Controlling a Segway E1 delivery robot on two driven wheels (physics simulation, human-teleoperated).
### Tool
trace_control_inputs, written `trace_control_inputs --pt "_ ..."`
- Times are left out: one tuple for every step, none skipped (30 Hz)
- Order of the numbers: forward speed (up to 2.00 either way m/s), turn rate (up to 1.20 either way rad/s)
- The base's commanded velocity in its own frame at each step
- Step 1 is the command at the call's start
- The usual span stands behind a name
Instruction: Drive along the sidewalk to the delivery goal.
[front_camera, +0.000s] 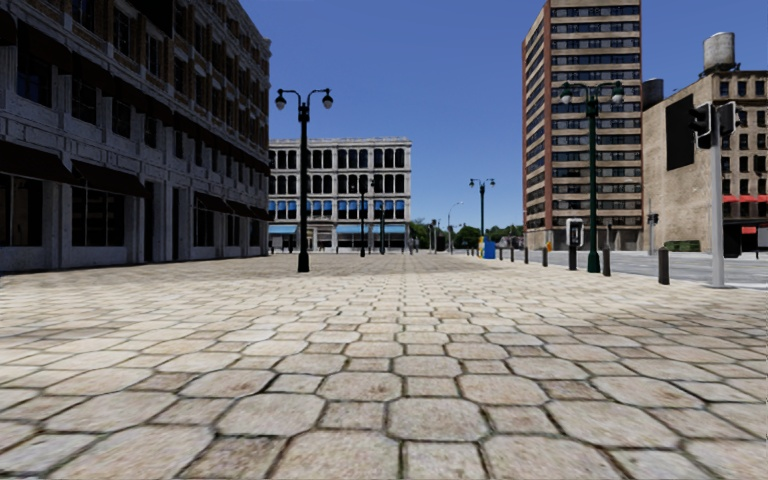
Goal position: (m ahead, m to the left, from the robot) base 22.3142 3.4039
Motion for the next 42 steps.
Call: trace_control_inputs --pt "1.51 0.0" --pt "1.51 0.0" --pt "1.51 0.0" --pt "1.51 0.0" --pt "1.51 0.0" --pt "1.51 0.0" --pt "1.52 0.0" --pt "1.52 0.0" --pt "1.52 0.0" --pt "1.52 0.0" --pt "1.52 0.0" --pt "1.57 0.0" --pt "2.0 0.0" --pt "2.0 0.0" --pt "2.0 0.0" --pt "2.0 0.0" --pt "2.0 0.0" --pt "2.0 0.0" --pt "2.0 0.0" --pt "2.0 0.0" --pt "2.0 0.0" --pt "2.0 0.0" --pt "2.0 0.0" --pt "2.0 0.0" --pt "2.0 0.0" --pt "2.0 0.0" --pt "2.0 0.0" --pt "2.0 0.0" --pt "2.0 0.0" --pt "2.0 0.0" --pt "2.0 0.0" --pt "2.0 0.0" --pt "2.0 0.0" --pt "2.0 0.0" --pt "2.0 0.0" --pt "2.0 0.0" --pt "2.0 0.0" --pt "2.0 0.0" --pt "2.0 0.0" --pt "2.0 0.0" --pt "2.0 0.0" --pt "2.0 0.0"
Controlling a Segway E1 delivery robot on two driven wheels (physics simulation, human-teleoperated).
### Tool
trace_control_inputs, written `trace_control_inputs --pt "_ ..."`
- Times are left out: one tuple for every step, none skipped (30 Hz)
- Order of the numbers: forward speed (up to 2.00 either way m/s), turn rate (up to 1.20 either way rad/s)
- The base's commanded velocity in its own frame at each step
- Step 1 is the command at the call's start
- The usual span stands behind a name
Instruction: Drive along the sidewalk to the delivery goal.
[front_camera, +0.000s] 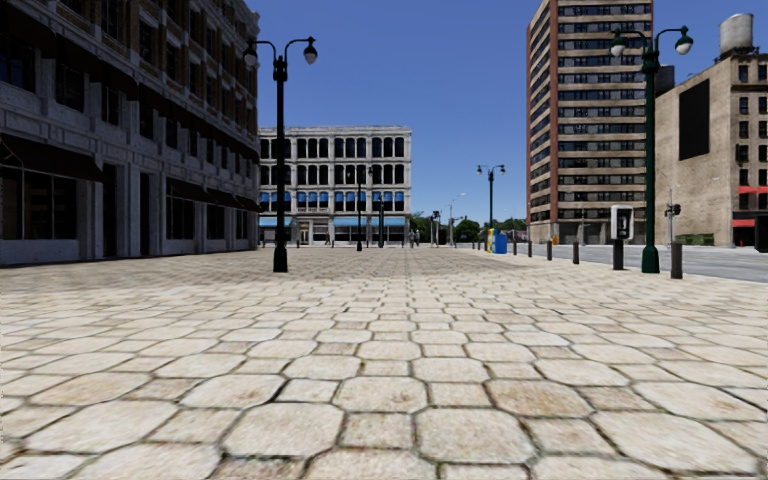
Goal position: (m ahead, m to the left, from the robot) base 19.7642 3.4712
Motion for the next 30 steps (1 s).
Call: trace_control_inputs --pt "2.0 0.0" --pt "2.0 0.0" --pt "2.0 0.0" --pt "2.0 0.0" --pt "2.0 0.0" --pt "2.0 0.0" --pt "2.0 0.0" --pt "2.0 0.0" --pt "2.0 0.0" --pt "2.0 0.0" --pt "2.0 0.0" --pt "2.0 0.0" --pt "2.0 0.0" --pt "2.0 0.0" --pt "2.0 0.0" --pt "2.0 0.0" --pt "2.0 0.0" --pt "2.0 0.0" --pt "2.0 0.0" --pt "2.0 0.0" --pt "2.0 0.0" --pt "2.0 0.0" --pt "2.0 0.0" --pt "2.0 0.0" --pt "2.0 0.0" --pt "2.0 0.0" --pt "2.0 0.0" --pt "2.0 0.0" --pt "2.0 0.0" --pt "2.0 0.0"
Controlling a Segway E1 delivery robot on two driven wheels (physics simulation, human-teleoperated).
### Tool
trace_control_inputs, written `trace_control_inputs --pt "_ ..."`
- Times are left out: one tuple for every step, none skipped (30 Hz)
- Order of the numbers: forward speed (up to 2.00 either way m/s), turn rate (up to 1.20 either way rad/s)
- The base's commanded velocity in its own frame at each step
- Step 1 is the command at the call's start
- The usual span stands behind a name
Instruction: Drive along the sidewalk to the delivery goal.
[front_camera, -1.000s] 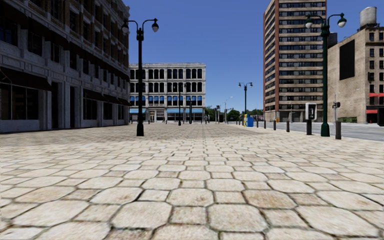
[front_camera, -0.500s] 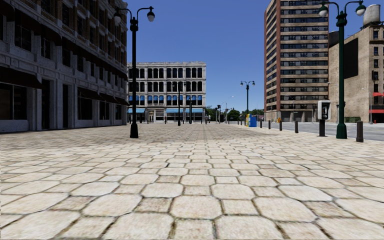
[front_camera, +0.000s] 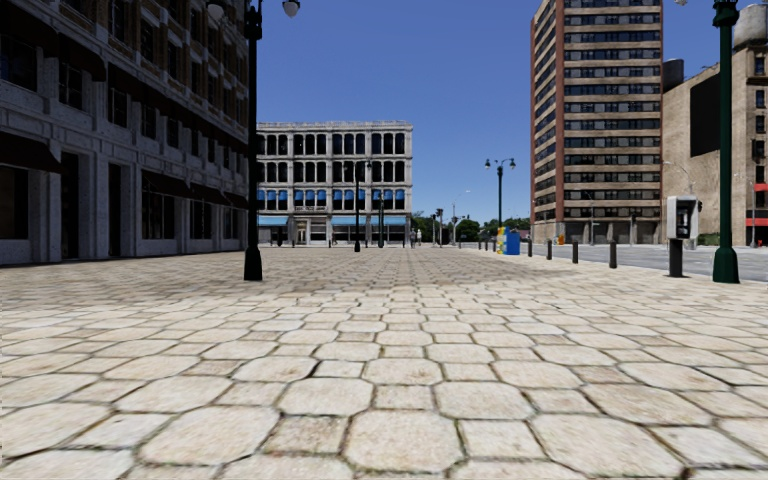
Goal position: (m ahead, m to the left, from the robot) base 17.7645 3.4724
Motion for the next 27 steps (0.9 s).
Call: trace_control_inputs --pt "2.0 0.0" --pt "2.0 0.0" --pt "2.0 0.0" --pt "2.0 0.0" --pt "2.0 0.0" --pt "2.0 0.0" --pt "2.0 0.0" --pt "2.0 0.0" --pt "2.0 0.0" --pt "2.0 0.0" --pt "2.0 0.01" --pt "2.0 0.01" --pt "2.0 0.04" --pt "2.0 0.09" --pt "2.0 0.16" --pt "2.0 0.16" --pt "2.0 0.19" --pt "2.0 0.21" --pt "2.0 0.21" --pt "2.0 0.21" --pt "2.0 0.25" --pt "2.0 0.3" --pt "2.0 0.3" --pt "2.0 0.33" --pt "2.0 0.33" --pt "2.0 0.34" --pt "2.0 0.34"
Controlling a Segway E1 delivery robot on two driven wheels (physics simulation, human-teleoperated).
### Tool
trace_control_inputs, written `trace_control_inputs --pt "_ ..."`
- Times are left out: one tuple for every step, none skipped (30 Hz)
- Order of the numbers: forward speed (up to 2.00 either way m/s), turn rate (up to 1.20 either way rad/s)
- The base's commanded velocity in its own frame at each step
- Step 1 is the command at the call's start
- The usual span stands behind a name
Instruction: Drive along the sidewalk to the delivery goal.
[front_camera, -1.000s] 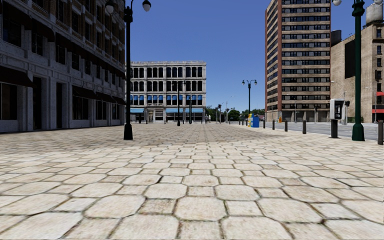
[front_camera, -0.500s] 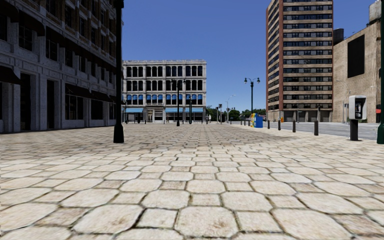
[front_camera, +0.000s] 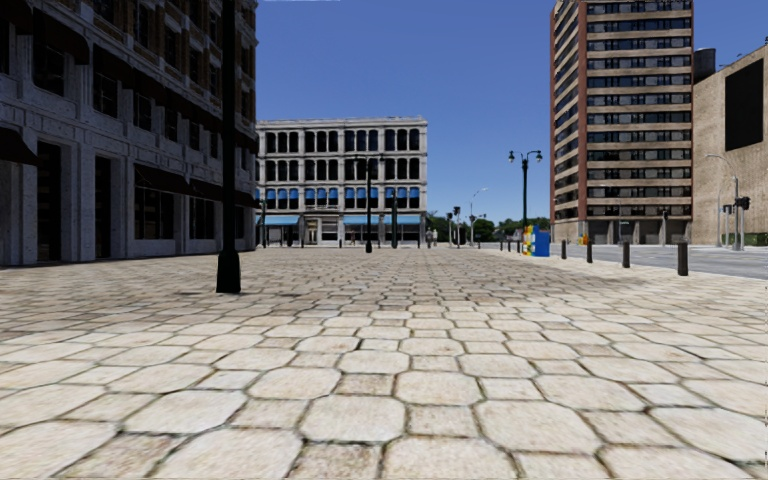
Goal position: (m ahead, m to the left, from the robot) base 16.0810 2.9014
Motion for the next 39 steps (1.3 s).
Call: trace_control_inputs --pt "2.0 0.34" --pt "2.0 0.34" --pt "2.0 0.34" --pt "2.0 0.34" --pt "2.0 0.34" --pt "2.0 0.34" --pt "2.0 0.34" --pt "2.0 0.34" --pt "2.0 0.34" --pt "2.0 0.34" --pt "2.0 0.34" --pt "2.0 0.34" --pt "2.0 0.34" --pt "2.0 0.34" --pt "2.0 0.34" --pt "2.0 0.34" --pt "2.0 0.34" --pt "2.0 0.34" --pt "2.0 0.34" --pt "2.0 0.34" --pt "2.0 0.34" --pt "2.0 0.34" --pt "2.0 0.34" --pt "2.0 0.0" --pt "2.0 0.0" --pt "2.0 0.0" --pt "2.0 0.0" --pt "2.0 0.0" --pt "2.0 0.0" --pt "2.0 0.0" --pt "2.0 0.0" --pt "2.0 0.0" --pt "2.0 0.0" --pt "2.0 0.0" --pt "2.0 0.0" --pt "2.0 0.0" --pt "2.0 0.0" --pt "2.0 0.0" --pt "2.0 0.0"
